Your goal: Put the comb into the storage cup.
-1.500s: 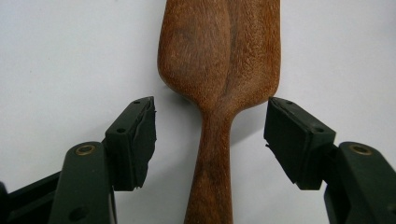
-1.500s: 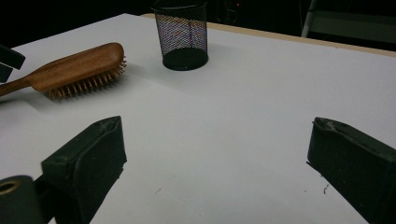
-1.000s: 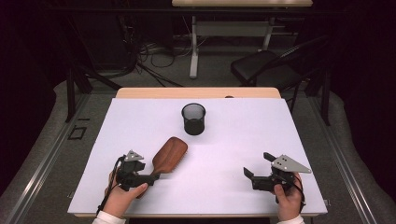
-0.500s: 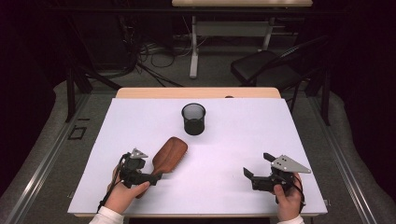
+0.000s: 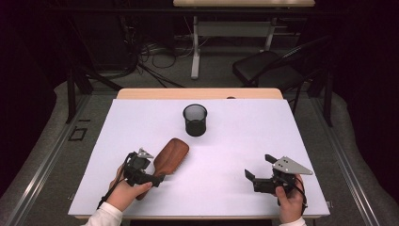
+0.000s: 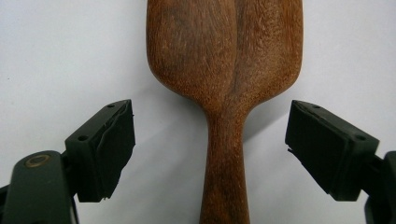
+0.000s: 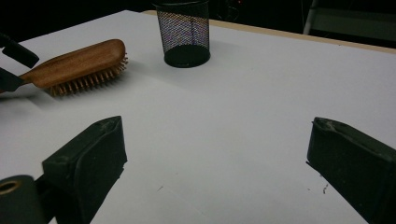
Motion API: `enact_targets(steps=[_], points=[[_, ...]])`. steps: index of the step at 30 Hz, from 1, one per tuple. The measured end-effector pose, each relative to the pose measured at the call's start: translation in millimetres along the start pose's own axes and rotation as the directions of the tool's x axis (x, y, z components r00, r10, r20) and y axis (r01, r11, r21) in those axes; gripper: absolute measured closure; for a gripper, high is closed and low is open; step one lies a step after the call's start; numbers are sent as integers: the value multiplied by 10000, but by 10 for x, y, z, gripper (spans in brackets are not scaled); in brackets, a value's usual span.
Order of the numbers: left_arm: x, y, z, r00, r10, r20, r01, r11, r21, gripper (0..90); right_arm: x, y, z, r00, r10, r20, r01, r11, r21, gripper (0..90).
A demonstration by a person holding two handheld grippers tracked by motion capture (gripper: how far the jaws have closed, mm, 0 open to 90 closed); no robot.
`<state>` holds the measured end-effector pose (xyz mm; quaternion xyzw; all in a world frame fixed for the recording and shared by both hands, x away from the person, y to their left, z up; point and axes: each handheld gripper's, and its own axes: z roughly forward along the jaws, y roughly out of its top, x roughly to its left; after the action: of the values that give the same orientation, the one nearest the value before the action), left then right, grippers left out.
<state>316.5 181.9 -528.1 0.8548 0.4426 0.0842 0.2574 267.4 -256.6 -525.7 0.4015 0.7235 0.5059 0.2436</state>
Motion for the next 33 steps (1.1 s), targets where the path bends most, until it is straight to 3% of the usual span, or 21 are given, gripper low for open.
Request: enact_targets(steps=[10,23,33], points=[[19,67,-25,9996,273,-118,-265,9976,638,169,5,-2,5,10000,-16,-12,16,10000,21,43],[74,117,-39,9999,160,26,-162,9935,1129,157,11,-4,12,10000,-28,-51,28,10000,36,43],[70,162,-11,9999,55,125,-72,9901,1401,75,16,-5,16,10000,4,-75,-3,10000,74,43]])
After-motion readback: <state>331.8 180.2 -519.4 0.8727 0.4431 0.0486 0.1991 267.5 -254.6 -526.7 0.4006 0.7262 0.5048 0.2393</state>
